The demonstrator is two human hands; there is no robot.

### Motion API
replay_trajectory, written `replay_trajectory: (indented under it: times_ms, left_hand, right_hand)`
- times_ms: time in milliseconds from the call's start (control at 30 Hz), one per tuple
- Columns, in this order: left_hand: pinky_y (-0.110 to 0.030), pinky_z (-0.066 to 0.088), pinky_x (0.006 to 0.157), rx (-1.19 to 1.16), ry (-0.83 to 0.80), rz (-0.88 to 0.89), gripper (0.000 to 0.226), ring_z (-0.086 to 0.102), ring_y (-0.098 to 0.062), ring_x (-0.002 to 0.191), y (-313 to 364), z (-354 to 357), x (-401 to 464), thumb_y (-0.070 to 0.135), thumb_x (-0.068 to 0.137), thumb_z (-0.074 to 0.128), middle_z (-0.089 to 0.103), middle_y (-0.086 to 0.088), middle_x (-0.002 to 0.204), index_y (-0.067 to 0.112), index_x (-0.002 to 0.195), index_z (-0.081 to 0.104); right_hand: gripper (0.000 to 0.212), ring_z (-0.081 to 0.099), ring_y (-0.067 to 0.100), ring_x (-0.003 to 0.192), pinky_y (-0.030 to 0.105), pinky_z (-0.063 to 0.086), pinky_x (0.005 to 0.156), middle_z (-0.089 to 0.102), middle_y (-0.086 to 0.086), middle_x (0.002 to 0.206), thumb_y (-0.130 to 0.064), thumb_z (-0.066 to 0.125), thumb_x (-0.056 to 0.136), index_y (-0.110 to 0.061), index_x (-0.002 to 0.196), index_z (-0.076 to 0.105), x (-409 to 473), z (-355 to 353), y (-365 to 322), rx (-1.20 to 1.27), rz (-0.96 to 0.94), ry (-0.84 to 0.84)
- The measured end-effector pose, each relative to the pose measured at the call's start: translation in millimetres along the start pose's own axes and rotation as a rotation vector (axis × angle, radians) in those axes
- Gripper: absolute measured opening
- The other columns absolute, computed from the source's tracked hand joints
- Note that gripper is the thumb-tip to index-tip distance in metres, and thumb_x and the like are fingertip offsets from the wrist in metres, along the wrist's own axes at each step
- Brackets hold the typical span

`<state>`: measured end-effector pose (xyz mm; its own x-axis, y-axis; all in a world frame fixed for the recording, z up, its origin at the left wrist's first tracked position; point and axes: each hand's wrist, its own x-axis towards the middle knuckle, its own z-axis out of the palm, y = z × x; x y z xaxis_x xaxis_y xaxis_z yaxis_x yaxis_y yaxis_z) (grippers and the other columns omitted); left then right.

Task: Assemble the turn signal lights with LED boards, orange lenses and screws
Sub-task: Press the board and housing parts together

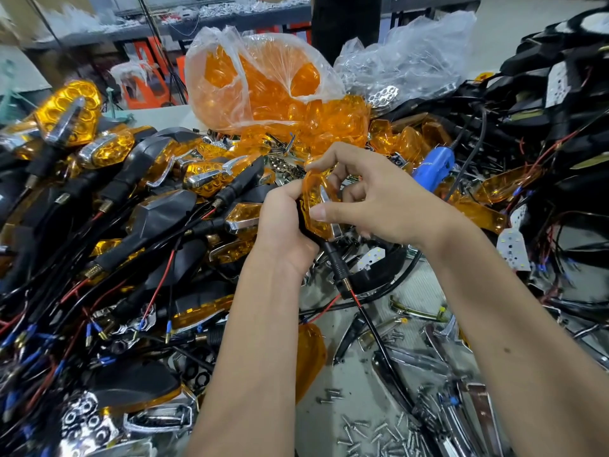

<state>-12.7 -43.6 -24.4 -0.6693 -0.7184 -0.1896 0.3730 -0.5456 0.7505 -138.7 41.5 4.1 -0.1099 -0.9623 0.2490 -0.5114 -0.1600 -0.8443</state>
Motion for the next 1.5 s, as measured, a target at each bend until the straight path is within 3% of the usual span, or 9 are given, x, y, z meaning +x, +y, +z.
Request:
replay_trajectory:
  times_ms: [200,567,700,767,967,1133,1233,1367,1500]
  left_hand:
    - [-0.040,0.055,0.070,-0.009,-0.010,0.067,0.013,0.062,-0.030,0.079,0.3,5.8,-7.3,0.013,0.082,0.051,0.060,-0.012,0.080,0.008,0.075,0.061]
    - [-0.034,0.057,0.056,0.015,0.103,0.137,0.045,0.068,-0.026,0.068,1.0,10.7,-8.5,0.042,0.105,0.047,0.066,-0.010,0.080,-0.001,0.108,0.060]
    - [-0.050,0.058,0.094,0.073,0.235,0.260,0.050,0.063,-0.032,0.125,-3.4,13.6,-6.1,0.038,0.101,0.061,0.061,-0.017,0.141,0.007,0.140,0.057]
    - [-0.050,0.056,0.096,0.065,0.255,0.339,0.041,0.058,-0.037,0.131,-2.8,15.7,-6.8,0.037,0.101,0.062,0.060,-0.018,0.143,0.006,0.128,0.064]
    - [-0.039,0.052,0.070,0.143,0.175,0.397,0.034,0.063,-0.025,0.079,0.9,14.1,-5.0,0.037,0.106,0.053,0.071,-0.005,0.088,0.012,0.093,0.072]
    - [-0.055,0.054,0.095,0.144,0.372,0.310,0.073,0.064,-0.028,0.081,5.6,7.7,3.1,0.072,0.099,0.038,0.066,-0.004,0.068,0.023,0.049,0.060]
    - [-0.058,0.054,0.096,0.084,0.388,0.339,0.075,0.059,-0.026,0.078,3.5,8.8,4.3,0.075,0.098,0.035,0.059,0.000,0.061,0.021,0.047,0.049]
    - [-0.036,0.047,0.065,-0.104,0.260,0.432,0.072,0.046,-0.015,0.055,0.2,9.7,3.9,0.061,0.105,0.040,0.044,0.002,0.056,0.019,0.046,0.042]
    - [-0.046,0.038,0.080,-0.085,0.262,0.487,0.066,0.040,-0.016,0.056,-2.8,15.6,3.8,0.050,0.106,0.048,0.035,0.000,0.059,0.017,0.051,0.037]
  right_hand:
    - [0.043,0.052,0.021,0.055,0.030,0.053,0.047,0.052,0.010,0.098,-0.022,0.084,0.087,-0.029,0.123,0.063,-0.2,0.2,-2.7,0.005,0.008,-0.015]
    - [0.054,0.053,0.009,0.060,0.030,0.052,0.056,0.052,0.003,0.087,-0.027,0.089,0.081,-0.030,0.126,0.059,2.3,9.2,-3.9,0.019,0.083,0.071]
    - [0.055,0.061,0.010,0.078,0.036,0.054,0.073,0.062,0.002,0.098,-0.052,0.087,0.076,-0.028,0.114,0.054,3.7,9.1,-1.5,0.013,0.252,0.103]
    - [0.059,0.069,0.012,0.089,0.037,0.060,0.079,0.068,-0.001,0.105,-0.065,0.081,0.076,-0.026,0.115,0.059,2.1,9.0,-1.7,0.051,0.319,0.069]
    - [0.038,0.065,0.031,0.065,0.044,0.054,0.059,0.070,0.009,0.080,-0.053,0.079,0.087,-0.017,0.096,0.070,0.8,11.9,-7.9,0.133,0.209,0.050]
    - [0.053,0.041,0.011,0.056,0.035,0.036,0.057,0.048,-0.003,0.063,-0.045,0.092,0.070,-0.015,0.074,0.049,1.1,12.6,-6.0,-0.137,0.069,0.122]
    - [0.053,0.035,0.011,0.059,0.034,0.031,0.060,0.044,-0.005,0.066,-0.041,0.094,0.069,-0.018,0.074,0.046,-1.2,11.2,-5.6,-0.182,-0.019,0.086]
    - [0.054,0.031,0.007,0.063,0.032,0.029,0.059,0.041,-0.012,0.067,-0.035,0.094,0.070,-0.020,0.076,0.042,-1.2,11.1,-5.2,-0.218,-0.119,0.051]
    - [0.054,0.031,0.007,0.064,0.026,0.028,0.060,0.038,-0.013,0.068,-0.029,0.093,0.075,-0.013,0.078,0.041,-4.8,3.7,-2.8,-0.147,-0.129,-0.027]
